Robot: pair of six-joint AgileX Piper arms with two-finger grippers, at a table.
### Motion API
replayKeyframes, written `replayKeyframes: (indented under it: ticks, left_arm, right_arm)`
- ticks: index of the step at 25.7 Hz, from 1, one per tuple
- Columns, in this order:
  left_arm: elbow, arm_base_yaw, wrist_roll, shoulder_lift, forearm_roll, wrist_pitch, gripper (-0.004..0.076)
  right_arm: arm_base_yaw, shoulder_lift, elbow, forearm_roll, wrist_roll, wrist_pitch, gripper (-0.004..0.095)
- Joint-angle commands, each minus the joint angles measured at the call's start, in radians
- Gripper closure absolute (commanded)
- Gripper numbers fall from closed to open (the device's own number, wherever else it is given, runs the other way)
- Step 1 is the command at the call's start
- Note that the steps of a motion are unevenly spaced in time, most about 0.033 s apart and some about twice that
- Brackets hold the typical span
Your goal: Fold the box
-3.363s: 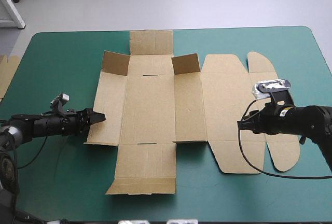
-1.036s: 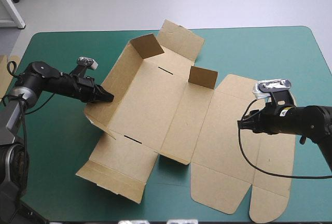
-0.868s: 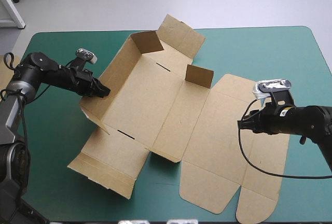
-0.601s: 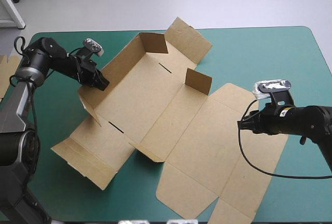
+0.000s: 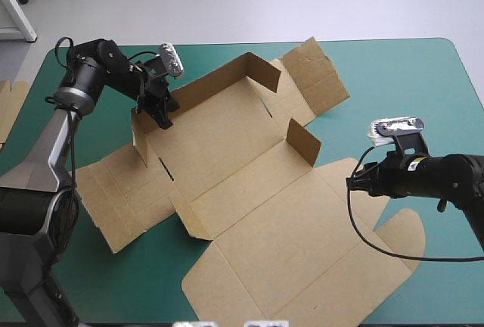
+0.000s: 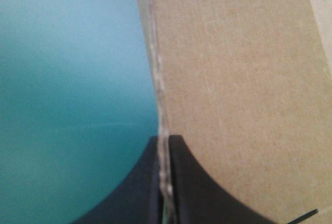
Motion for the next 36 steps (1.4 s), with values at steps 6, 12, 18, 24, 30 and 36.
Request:
replayKeyframes:
  ticks: [6,12,18,24,30,36]
  left_arm:
    - [-0.046,-0.193,0.268,-0.052,0.17,-0.215,0.0724]
    - [-0.111,-0.166,0.433,-0.048,0.156,-0.243,0.071]
    - [-0.158,-0.164,0.428,-0.055,0.09,-0.257,0.071]
    - [-0.151,-0.258,0.168,-0.076,0.241,-0.148,0.0734]
    - [-0.065,-0.359,-0.007,-0.147,0.385,-0.276,0.0734]
    - [0.114,-0.437,-0.143,-0.252,0.546,-0.414,0.0734]
  right_arm:
    - [0.001,-0.013,-0.035,0.008,-0.009,-0.031,0.0507]
    - [0.001,-0.013,-0.035,0.021,-0.009,-0.022,0.0507]
    - [0.001,-0.015,-0.035,0.026,-0.009,0.011,0.0507]
    - [0.001,-0.027,-0.049,-0.006,-0.007,-0.019,0.0507]
    - [0.001,-0.035,-0.086,-0.05,0.034,-0.046,0.0507]
    - [0.001,-0.035,-0.125,-0.053,0.044,-0.012,0.0507]
